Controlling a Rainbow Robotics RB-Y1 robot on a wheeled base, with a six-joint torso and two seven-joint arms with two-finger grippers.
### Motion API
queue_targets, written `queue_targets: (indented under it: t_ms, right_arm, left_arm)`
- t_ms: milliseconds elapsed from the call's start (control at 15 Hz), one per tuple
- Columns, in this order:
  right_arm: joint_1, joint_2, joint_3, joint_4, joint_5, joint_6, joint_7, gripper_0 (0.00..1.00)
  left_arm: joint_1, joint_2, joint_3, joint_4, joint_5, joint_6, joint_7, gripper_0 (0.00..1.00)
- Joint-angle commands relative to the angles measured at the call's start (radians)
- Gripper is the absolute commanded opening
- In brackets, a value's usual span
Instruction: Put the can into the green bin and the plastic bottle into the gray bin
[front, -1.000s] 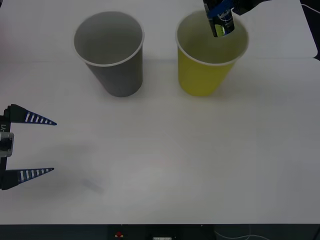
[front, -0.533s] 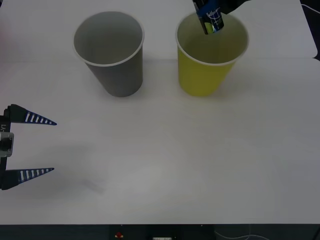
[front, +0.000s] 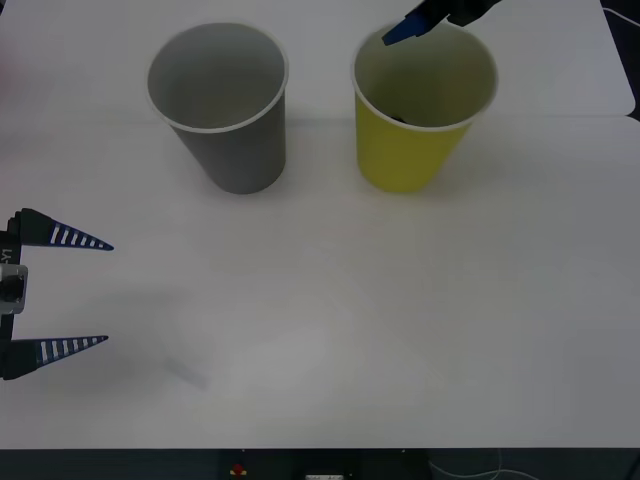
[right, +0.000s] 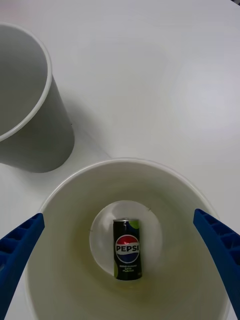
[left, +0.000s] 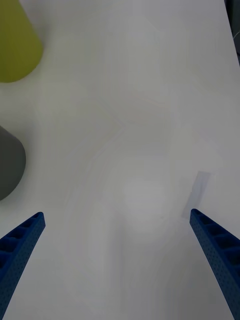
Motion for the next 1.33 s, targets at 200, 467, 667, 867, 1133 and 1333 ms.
queue_targets:
  t_ms: [200, 467, 667, 867, 1133, 1333]
  right_arm:
    - [0.113, -0.137, -0.054, -0.115, -0.214, 0.013, 0.08, 1.0]
    - [0.363, -0.244, -0.226, -0.379, -0.28, 0.016, 0.091, 1.0]
    - [0.521, -0.307, -0.326, -0.531, -0.311, 0.025, 0.106, 1.0]
    - [0.685, -0.328, -0.431, -0.647, -0.32, 0.025, 0.12, 1.0]
    - [0.883, -0.334, -0.554, -0.778, -0.325, 0.025, 0.145, 1.0]
    - [0.998, -0.333, -0.622, -0.844, -0.326, 0.025, 0.172, 1.0]
  left_arm:
    - [0.0, 0.0, 0.0, 0.0, 0.0, 0.0, 0.0, 1.0]
    - [0.0, 0.0, 0.0, 0.0, 0.0, 0.0, 0.0, 1.0]
    - [0.0, 0.0, 0.0, 0.0, 0.0, 0.0, 0.0, 1.0]
    - [0.0, 0.0, 0.0, 0.0, 0.0, 0.0, 0.0, 1.0]
    - [0.0, 0.0, 0.0, 0.0, 0.0, 0.0, 0.0, 1.0]
    - [0.0, 0.0, 0.0, 0.0, 0.0, 0.0, 0.0, 1.0]
